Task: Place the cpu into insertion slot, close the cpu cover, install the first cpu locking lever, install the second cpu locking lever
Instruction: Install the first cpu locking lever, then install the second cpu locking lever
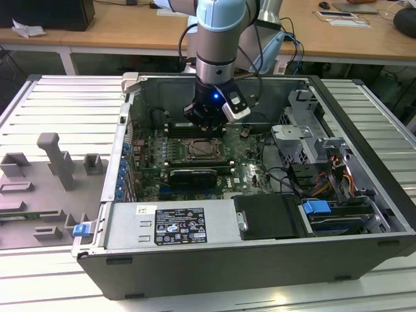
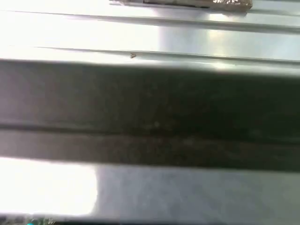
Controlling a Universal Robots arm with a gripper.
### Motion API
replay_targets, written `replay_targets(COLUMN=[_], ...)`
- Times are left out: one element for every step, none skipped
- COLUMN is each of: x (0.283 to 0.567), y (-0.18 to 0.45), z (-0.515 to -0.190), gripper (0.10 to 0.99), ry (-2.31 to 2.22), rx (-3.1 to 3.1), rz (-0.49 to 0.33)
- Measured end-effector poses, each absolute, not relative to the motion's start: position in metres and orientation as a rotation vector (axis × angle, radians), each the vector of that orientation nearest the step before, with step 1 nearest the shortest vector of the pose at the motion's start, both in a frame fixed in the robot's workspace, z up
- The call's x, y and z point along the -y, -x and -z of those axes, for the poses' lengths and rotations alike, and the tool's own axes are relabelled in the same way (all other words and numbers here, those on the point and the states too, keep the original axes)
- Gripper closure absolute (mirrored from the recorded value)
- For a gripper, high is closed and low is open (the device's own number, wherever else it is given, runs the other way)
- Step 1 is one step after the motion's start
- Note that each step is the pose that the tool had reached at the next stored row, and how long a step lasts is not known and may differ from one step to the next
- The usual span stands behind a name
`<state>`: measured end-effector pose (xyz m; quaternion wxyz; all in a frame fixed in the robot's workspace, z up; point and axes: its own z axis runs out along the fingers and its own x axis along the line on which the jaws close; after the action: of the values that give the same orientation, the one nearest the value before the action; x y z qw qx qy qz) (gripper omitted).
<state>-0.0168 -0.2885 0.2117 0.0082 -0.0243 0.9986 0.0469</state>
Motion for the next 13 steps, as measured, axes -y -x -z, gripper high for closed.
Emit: replay_targets(x=[0.2885,0.2884,0.2885,0.2890,0.2895,0.2904,0.2912,0.2916,0.2922,0.2927,0.2930,0.2934,0.2939], y=[0.0168,0.0168,0.0168,0.0168,0.0168,0.0168,0.0168,0.0168,0.0168,0.0168,0.0168,0.0168,0.0168], z=[-0.2161,-0.2162,-0.2162,-0.2163,-0.2163,-0.2163,-0.2163,-0.2163,-0.2163,-0.2163,-0.2163,-0.2163,-0.2163], gripper=[0.980,0.980,0.980,0.980,0.980,0.980,0.980,0.980,0.980,0.980,0.980,0.980,0.980], ry=[0.076,0.076,0.076,0.076,0.076,0.076,0.076,0.076,0.076,0.076,0.076,0.076,0.076], rx=[-3.121,-3.121,-3.121,-3.121,-3.121,-3.121,-3.121,-3.121,-3.121,-3.121,-3.121,-3.121,-3.121], rz=[-0.147,-0.147,-0.147,-0.147,-0.147,-0.147,-0.147,-0.147,-0.147,-0.147,-0.147,-0.147,-0.147])
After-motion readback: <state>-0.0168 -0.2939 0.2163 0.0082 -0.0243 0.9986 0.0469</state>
